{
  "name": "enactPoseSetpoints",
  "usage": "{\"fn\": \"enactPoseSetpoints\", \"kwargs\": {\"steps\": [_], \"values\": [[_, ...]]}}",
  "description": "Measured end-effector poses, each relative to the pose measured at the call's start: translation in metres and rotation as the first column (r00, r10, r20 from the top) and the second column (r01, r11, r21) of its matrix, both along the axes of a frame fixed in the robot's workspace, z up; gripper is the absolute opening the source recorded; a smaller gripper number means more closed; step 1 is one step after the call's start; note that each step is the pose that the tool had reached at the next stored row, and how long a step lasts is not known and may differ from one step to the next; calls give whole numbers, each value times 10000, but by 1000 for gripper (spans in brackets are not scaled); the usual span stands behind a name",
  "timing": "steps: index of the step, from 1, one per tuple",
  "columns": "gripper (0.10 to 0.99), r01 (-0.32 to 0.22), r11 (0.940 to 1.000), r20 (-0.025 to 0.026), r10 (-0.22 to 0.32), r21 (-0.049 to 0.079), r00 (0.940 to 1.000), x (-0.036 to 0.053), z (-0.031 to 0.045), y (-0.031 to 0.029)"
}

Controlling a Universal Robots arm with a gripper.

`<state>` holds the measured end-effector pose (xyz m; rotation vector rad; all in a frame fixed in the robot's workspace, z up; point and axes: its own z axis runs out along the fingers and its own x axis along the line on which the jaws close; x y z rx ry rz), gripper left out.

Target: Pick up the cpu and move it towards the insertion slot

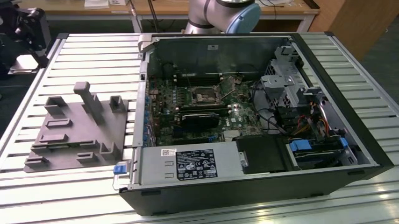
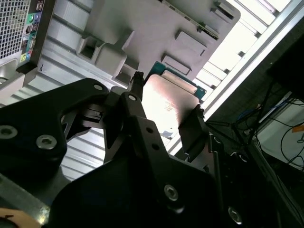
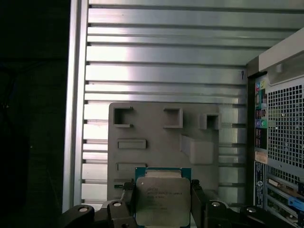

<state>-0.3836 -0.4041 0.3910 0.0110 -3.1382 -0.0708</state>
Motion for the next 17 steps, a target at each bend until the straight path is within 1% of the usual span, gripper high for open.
{"fn": "enactPoseSetpoints", "kwargs": {"steps": [2, 5, 17], "values": [[545, 7, 10000, -1, -7, 0, 10000, 6, 23, 0], [545, 11, 10000, 0, -11, 3, 10000, 34, 28, 0], [545, 11, 10000, 0, -11, 13, 10000, 213, 28, 0]]}}
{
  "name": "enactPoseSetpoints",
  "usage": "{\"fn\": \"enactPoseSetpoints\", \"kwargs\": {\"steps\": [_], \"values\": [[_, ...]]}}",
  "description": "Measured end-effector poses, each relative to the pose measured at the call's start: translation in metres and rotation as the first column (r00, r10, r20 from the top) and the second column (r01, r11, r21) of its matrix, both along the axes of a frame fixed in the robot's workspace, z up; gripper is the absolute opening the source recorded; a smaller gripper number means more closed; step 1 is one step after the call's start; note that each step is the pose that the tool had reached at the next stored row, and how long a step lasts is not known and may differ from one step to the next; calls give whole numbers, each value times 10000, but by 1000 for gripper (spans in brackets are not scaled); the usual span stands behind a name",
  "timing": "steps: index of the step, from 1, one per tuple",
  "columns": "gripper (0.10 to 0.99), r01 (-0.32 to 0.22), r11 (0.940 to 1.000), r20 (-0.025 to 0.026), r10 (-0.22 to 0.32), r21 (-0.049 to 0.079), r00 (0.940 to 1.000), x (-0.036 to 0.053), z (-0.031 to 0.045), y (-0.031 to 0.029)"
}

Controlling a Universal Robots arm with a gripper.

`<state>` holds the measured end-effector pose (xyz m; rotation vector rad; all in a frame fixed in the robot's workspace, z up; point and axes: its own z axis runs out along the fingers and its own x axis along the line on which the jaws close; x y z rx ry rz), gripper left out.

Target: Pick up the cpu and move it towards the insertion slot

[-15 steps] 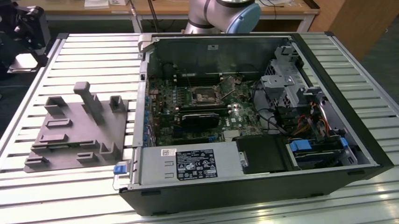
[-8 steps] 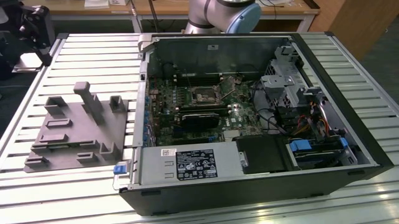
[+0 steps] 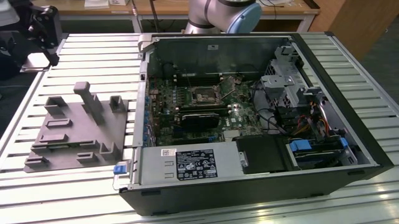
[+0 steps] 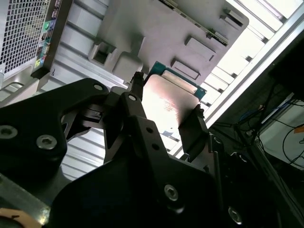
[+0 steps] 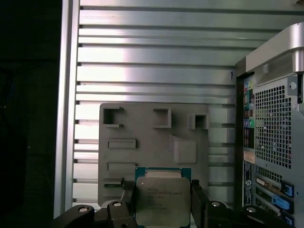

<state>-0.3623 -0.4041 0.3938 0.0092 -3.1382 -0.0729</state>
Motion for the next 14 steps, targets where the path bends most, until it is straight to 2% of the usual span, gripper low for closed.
{"fn": "enactPoseSetpoints", "kwargs": {"steps": [14], "values": [[545, 1, 10000, 0, -1, 1, 10000, 219, 0, 0]]}}
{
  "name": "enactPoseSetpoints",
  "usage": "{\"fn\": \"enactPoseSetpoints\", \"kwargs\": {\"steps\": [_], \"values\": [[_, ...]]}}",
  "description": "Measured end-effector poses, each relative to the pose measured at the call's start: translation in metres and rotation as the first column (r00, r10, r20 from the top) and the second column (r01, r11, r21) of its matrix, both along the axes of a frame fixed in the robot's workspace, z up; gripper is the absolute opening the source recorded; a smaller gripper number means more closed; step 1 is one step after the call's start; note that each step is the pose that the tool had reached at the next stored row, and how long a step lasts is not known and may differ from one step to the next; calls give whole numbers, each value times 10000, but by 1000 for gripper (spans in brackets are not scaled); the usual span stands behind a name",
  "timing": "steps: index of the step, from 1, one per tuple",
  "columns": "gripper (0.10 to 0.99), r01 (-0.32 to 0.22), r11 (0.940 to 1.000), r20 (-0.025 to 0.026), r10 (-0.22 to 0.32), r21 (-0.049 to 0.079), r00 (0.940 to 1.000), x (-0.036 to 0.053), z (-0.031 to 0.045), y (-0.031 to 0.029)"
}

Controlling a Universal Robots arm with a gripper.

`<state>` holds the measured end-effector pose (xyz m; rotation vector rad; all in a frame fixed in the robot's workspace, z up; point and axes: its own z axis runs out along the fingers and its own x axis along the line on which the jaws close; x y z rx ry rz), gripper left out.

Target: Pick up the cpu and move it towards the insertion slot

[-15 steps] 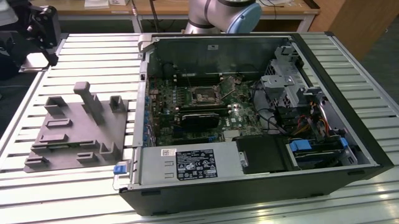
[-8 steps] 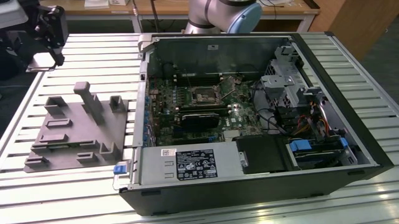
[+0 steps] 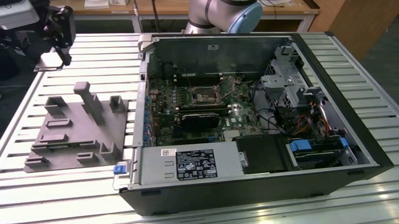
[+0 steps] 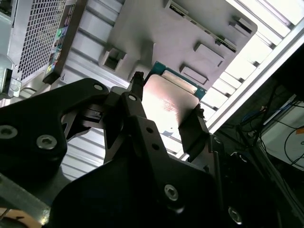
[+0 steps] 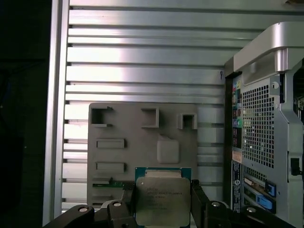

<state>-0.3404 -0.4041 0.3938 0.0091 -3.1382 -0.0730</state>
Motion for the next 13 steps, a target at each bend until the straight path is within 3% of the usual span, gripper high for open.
{"fn": "enactPoseSetpoints", "kwargs": {"steps": [13], "values": [[545, -1, 10000, 0, 1, -1, 10000, 184, 1, 0]]}}
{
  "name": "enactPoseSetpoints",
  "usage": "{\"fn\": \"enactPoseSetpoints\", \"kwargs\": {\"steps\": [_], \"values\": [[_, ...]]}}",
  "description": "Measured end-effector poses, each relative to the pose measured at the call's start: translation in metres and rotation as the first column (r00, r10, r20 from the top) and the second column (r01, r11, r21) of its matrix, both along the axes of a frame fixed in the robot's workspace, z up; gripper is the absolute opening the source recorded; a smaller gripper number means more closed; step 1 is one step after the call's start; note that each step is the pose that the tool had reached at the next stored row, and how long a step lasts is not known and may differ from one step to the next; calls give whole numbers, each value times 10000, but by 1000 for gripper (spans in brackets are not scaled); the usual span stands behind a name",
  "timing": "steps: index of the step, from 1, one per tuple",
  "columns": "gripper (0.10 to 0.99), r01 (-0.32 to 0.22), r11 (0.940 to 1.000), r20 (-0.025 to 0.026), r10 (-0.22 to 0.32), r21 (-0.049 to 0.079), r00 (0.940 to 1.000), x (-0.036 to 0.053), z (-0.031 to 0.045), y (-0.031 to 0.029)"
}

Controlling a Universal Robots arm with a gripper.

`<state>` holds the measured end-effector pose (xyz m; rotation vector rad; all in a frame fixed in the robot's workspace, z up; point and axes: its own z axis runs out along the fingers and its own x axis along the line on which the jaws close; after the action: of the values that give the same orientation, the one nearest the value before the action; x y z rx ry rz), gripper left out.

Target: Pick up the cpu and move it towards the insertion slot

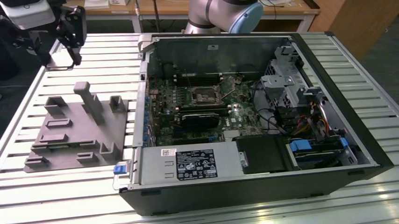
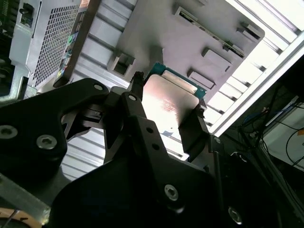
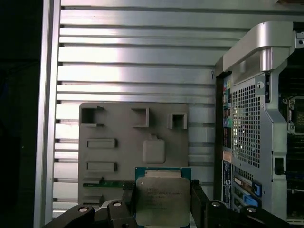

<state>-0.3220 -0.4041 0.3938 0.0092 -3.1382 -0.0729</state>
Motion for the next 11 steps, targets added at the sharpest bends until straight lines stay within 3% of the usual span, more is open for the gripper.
{"fn": "enactPoseSetpoints", "kwargs": {"steps": [11], "values": [[545, 0, 10000, -1, 0, 0, 10000, 212, 0, 1]]}}
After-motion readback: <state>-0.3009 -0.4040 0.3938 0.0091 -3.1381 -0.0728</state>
